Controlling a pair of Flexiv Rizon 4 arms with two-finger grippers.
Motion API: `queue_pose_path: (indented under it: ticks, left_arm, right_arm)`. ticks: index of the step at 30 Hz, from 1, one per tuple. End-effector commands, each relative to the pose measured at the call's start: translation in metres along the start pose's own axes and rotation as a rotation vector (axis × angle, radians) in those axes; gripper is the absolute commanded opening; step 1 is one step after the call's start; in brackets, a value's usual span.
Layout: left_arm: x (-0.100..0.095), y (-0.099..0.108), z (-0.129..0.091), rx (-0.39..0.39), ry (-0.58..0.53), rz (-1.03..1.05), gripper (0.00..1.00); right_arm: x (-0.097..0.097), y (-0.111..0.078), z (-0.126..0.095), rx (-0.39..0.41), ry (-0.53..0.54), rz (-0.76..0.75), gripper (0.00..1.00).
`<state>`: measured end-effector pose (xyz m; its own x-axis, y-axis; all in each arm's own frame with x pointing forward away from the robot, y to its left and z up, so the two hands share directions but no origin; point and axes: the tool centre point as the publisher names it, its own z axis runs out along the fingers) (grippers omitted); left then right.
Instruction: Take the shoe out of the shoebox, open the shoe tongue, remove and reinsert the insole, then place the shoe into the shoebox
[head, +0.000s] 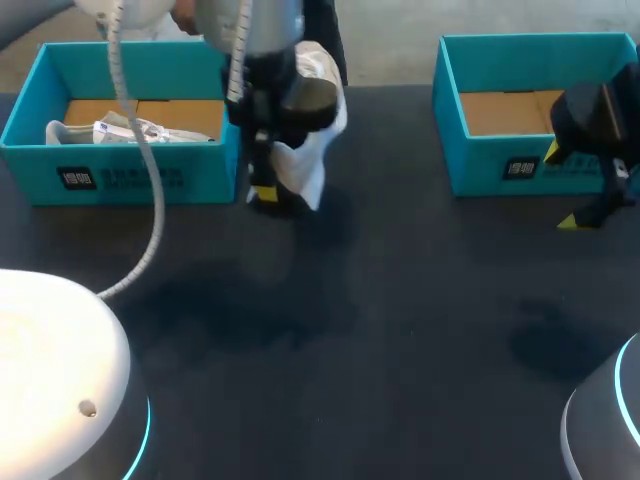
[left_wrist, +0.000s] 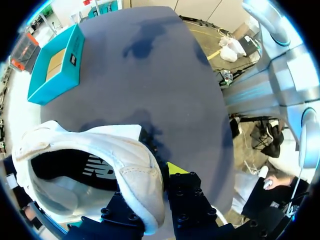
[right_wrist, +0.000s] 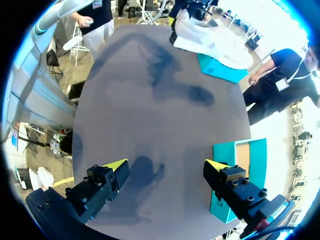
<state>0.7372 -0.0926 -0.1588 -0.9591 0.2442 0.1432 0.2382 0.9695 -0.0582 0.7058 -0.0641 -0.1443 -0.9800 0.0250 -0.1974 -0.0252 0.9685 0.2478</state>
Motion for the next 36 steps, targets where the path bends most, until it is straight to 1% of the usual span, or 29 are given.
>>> queue_pose_path:
  ticks: [1, 7, 8, 9, 10, 12, 13, 18, 23, 28, 32, 36]
  left_arm:
    - [-0.001, 0.046, -0.007, 0.043, 0.009, 0.007, 0.0]
    - [-0.008, 0.088, -0.009, 0.044, 0.039, 0.023, 0.0]
    - [-0.01, 0.099, -0.009, 0.043, 0.044, 0.025, 0.0]
    - [-0.011, 0.103, -0.009, 0.043, 0.044, 0.025, 0.0]
    - [-0.012, 0.114, -0.01, 0.042, 0.045, 0.028, 0.0]
    - [-0.014, 0.126, -0.011, 0.046, 0.047, 0.031, 0.0]
    - [-0.016, 0.137, -0.012, 0.048, 0.046, 0.03, 0.0]
    - [-0.024, 0.174, -0.017, 0.055, 0.047, 0.036, 0.0]
    - [-0.032, 0.207, -0.018, 0.027, 0.039, 0.025, 0.0]
    - [-0.041, 0.238, -0.016, 0.017, 0.085, 0.069, 0.0]
    - [-0.053, 0.261, -0.014, 0.005, 0.074, 0.051, 0.0]
    - [-0.063, 0.279, -0.014, 0.003, 0.049, 0.021, 0.0]
  right_arm:
    - [-0.002, 0.001, 0.002, 0.003, 0.004, 0.0, 1.0]
    - [-0.002, 0.001, 0.002, 0.003, 0.004, 0.0, 1.0]
    - [-0.002, 0.001, 0.002, 0.003, 0.004, 0.0, 1.0]
    - [-0.002, 0.001, 0.002, 0.003, 0.004, 0.0, 1.0]
    - [-0.002, 0.001, 0.002, 0.003, 0.004, 0.0, 1.0]
    - [-0.002, 0.001, 0.002, 0.003, 0.004, 0.0, 1.0]
    - [-0.002, 0.001, 0.002, 0.003, 0.004, 0.0, 1.0]
    - [-0.002, 0.001, 0.002, 0.003, 0.004, 0.0, 1.0]
    - [-0.002, 0.001, 0.002, 0.003, 0.004, 0.0, 1.0]
    - [-0.002, 0.001, 0.002, 0.003, 0.004, 0.0, 1.0]
    - [-0.002, 0.001, 0.002, 0.003, 0.004, 0.0, 1.0]
    - [-0.002, 0.001, 0.002, 0.003, 0.004, 0.0, 1.0]
